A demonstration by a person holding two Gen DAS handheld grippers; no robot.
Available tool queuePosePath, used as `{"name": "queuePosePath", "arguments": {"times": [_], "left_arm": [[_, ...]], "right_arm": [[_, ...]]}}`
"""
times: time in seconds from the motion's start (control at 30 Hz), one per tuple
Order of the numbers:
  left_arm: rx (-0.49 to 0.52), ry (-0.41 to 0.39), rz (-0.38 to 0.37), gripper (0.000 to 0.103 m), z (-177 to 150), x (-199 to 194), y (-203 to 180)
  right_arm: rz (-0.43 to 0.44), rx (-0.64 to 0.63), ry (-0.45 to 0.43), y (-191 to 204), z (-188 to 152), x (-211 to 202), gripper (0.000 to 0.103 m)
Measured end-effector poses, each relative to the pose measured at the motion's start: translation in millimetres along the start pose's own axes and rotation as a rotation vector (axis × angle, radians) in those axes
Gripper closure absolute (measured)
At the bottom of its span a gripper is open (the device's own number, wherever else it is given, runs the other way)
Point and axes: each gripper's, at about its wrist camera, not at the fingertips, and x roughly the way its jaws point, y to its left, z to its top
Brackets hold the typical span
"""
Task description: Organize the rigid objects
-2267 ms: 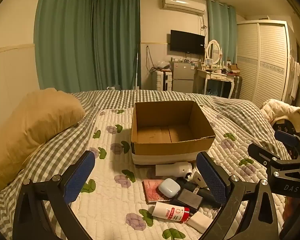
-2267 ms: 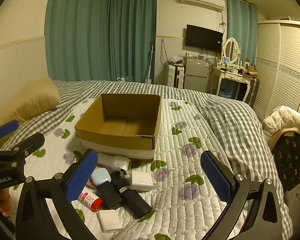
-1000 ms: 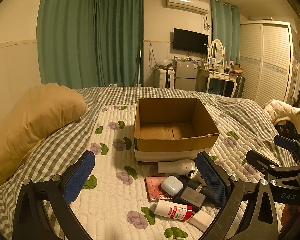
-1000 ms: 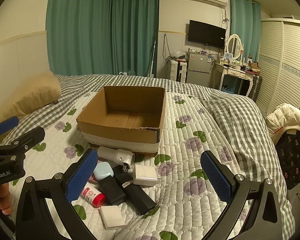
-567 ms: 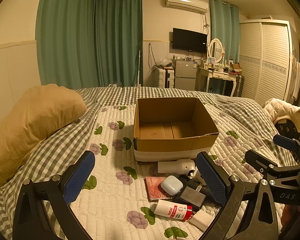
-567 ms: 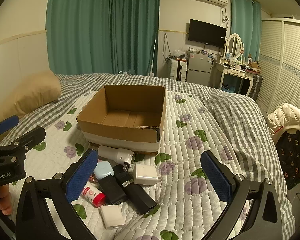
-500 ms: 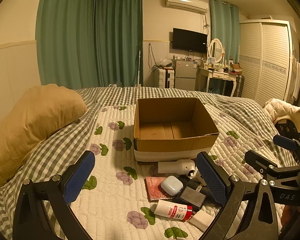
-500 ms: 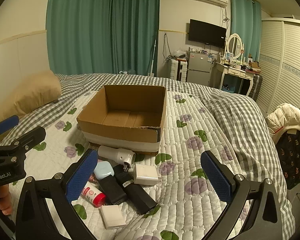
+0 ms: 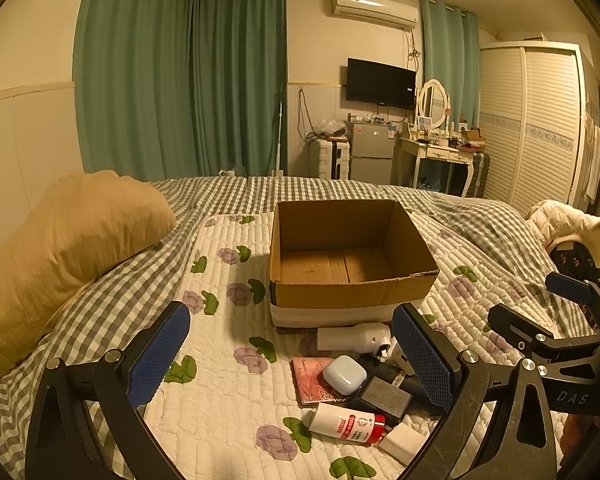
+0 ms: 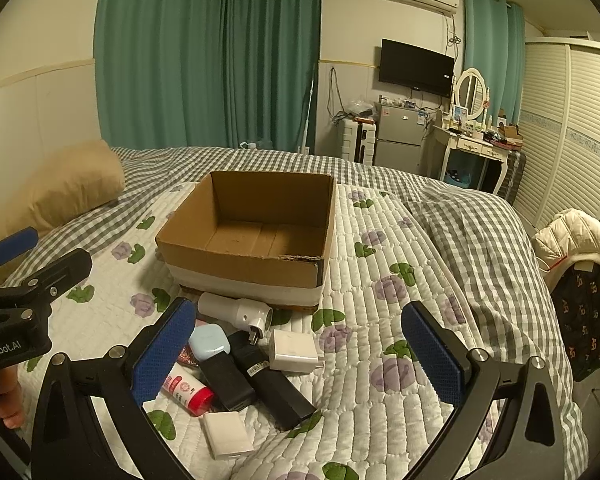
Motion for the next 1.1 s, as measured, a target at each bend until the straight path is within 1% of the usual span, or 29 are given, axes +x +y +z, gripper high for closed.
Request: {"name": "queuePosePath", "arguments": {"times": [0.3,0.4,0.5,0.6,0.73,0.87,0.93,0.97,1.0,1.07,1.1], "left_arm": [[0.0,-0.007,-0.002,0.0,3.0,-2.5,0.0],[0.001,-0.004,0.001,0.0,2.9,-1.8,-0.4],[0.008,0.021,0.012,0.0,5.3,5.8,-1.4],[0.004,0.072,0.022,0.0,7.8,21.9,-3.4],[0.01,0.148,0.032,0.0,4.2,52.4,-11.0],[0.047,0.219,0.063,0.0,-12.1,86.6,-20.0],[0.063,0.25,0.076,0.0,-20.9,100.7,-21.9],[0.067,0.264,0.08,0.0,-24.8,106.9,-21.7],[0.07,0.278,0.085,0.0,-28.8,112.2,-21.6],[0.066,0.309,0.09,0.0,-36.7,123.3,-20.5],[0.062,0.323,0.09,0.0,-39.3,127.5,-19.5]], "right_arm": [[-0.004,-0.008,0.004,2.6,3.7,-1.1,0.0],[-0.013,-0.022,0.021,1.3,5.3,0.3,0.0],[-0.042,-0.05,0.038,-2.7,10.7,2.7,0.0],[-0.055,-0.077,0.066,-7.2,17.1,13.6,0.0],[-0.034,-0.096,0.157,-12.1,22.1,49.7,0.0],[-0.004,-0.069,0.313,-13.7,11.8,105.8,0.0],[-0.021,-0.085,0.392,-10.8,0.2,135.3,0.003],[-0.018,-0.086,0.425,-9.9,-5.6,146.8,0.007],[0.002,-0.075,0.461,-9.8,-10.9,157.8,0.009],[0.047,-0.036,0.51,-10.6,-20.0,174.6,0.011],[0.056,-0.022,0.53,-10.8,-23.2,181.6,0.011]]}}
